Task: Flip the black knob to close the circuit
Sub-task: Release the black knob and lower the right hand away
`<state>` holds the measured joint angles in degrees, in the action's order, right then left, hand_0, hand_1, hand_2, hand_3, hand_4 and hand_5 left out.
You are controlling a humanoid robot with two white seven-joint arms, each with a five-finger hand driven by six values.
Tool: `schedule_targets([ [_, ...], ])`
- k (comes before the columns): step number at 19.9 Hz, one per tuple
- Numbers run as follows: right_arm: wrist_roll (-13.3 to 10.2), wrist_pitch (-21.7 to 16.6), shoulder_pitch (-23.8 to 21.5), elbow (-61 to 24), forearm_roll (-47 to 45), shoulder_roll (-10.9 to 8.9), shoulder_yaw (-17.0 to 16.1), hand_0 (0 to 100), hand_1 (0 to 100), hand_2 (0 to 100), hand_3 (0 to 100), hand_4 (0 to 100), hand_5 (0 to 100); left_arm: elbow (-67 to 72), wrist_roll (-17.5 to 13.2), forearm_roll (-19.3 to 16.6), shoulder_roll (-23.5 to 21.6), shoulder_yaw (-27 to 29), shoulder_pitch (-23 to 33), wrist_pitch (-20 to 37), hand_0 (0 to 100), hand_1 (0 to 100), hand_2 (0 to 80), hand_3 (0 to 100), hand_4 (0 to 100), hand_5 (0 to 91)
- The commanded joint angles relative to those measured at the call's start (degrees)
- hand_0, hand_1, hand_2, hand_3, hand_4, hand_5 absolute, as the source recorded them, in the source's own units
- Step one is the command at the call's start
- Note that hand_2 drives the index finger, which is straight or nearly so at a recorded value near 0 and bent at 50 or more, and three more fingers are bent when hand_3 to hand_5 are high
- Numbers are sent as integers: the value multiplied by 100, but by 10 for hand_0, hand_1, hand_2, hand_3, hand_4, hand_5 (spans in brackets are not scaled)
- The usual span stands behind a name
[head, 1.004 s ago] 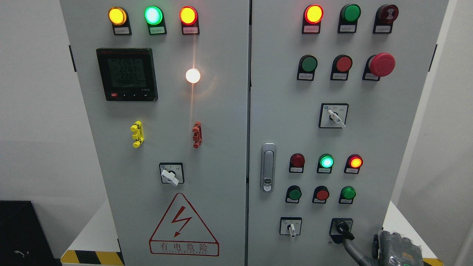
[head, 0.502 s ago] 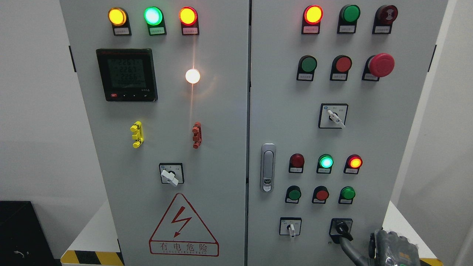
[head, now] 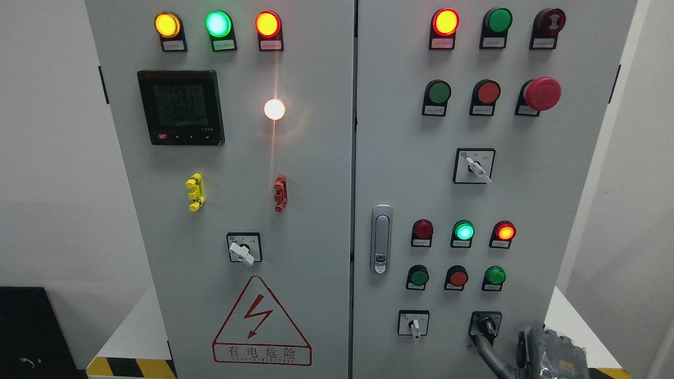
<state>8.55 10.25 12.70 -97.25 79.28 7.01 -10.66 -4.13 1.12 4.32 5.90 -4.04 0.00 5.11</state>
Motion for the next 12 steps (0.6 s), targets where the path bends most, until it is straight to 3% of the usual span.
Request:
schedule_targets([
  [1, -55, -14, -153, -127, -289, 72, 319, 0, 0, 913, 1000, 987, 1000, 0, 3, -1, 8, 0, 35, -1, 120, 556, 0, 0, 0, 0],
  [3, -81, -5, -302, -311, -413, 64, 372, 0, 1, 910, 1000, 985, 1000, 0, 3, -1, -1, 0, 35, -1, 120, 556, 0, 0, 0, 0],
  [10, -591, -31, -803, -786, -1265, 64, 513, 0, 13, 873, 1000, 960, 987, 0, 3, -1, 8, 0, 35, -1, 120, 556, 0, 0, 0, 0],
  [12, -696, -215, -926, -848, -1590, 64, 548, 0, 20, 848, 1000, 944, 965, 0, 3, -1, -1, 0, 35, -1, 120, 556, 0, 0, 0, 0],
])
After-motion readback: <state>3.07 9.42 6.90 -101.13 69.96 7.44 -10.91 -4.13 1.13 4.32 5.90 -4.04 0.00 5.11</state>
